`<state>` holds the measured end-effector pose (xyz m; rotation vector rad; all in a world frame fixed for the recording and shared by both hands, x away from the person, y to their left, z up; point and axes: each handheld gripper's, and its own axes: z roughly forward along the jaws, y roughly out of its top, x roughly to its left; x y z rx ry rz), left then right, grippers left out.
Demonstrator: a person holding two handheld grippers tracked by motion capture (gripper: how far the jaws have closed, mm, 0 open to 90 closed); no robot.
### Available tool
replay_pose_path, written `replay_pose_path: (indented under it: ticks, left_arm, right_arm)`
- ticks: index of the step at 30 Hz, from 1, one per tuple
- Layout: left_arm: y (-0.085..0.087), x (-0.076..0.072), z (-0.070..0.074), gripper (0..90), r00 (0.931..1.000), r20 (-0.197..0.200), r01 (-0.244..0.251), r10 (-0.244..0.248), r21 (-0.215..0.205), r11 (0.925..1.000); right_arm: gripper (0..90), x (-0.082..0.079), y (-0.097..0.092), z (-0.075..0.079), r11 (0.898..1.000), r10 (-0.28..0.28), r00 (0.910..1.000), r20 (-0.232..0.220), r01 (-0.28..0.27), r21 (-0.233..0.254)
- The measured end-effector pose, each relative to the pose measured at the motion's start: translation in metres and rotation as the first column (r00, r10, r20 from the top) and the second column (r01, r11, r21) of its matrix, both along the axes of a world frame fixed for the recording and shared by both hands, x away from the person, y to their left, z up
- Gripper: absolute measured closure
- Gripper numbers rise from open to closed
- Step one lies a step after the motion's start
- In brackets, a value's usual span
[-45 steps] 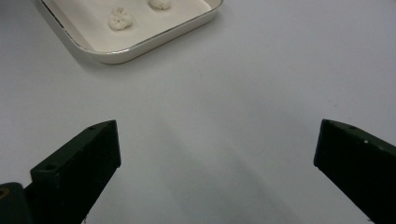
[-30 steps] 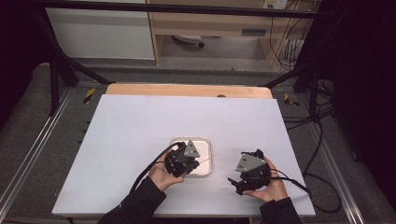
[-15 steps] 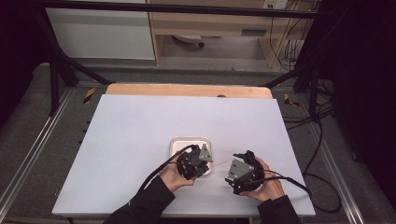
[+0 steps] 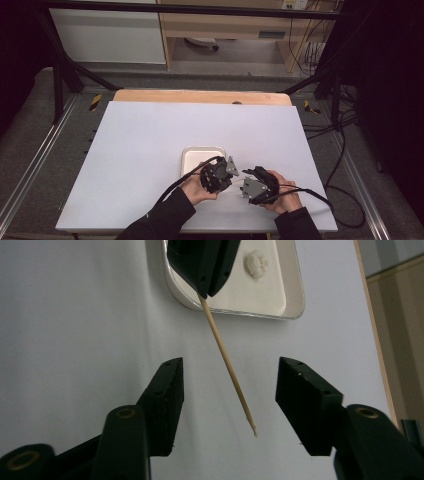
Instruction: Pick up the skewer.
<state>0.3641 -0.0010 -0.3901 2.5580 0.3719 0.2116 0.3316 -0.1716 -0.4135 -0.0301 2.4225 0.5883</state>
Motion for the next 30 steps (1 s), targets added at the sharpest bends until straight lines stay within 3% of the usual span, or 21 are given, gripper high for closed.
replay_pose_path:
  ticks: [9,16,22,30]
  left_arm:
    - [-0.0052,-0.0014,-0.0007,88.3,0.9995,-0.004,0.031,-0.031,0.005,0.9995]
    - [-0.0069,-0.0040,-0.0012,88.4,0.9983,-0.006,0.057,-0.057,0.017,0.9982]
    - [-0.0076,-0.0043,-0.0022,88.4,0.9976,-0.012,0.069,-0.069,0.018,0.9975]
    - [-0.0075,-0.0032,-0.0023,87.9,0.9974,-0.013,0.071,-0.070,0.010,0.9975]
  right_arm:
    - [66.6,-0.0010,0.0008,-0.0045,0.994,0.074,0.9971,0.018,-0.073,-0.081]
    - [80.1,-0.0015,0.0010,-0.0066,0.981,0.142,0.9894,0.029,-0.137,-0.139]
    - [86.7,-0.0022,0.0009,-0.0074,0.974,0.169,0.9851,0.032,-0.162,-0.156]
    - [88.9,-0.0038,0.0005,-0.0075,0.966,0.185,0.9819,0.043,-0.173,-0.190]
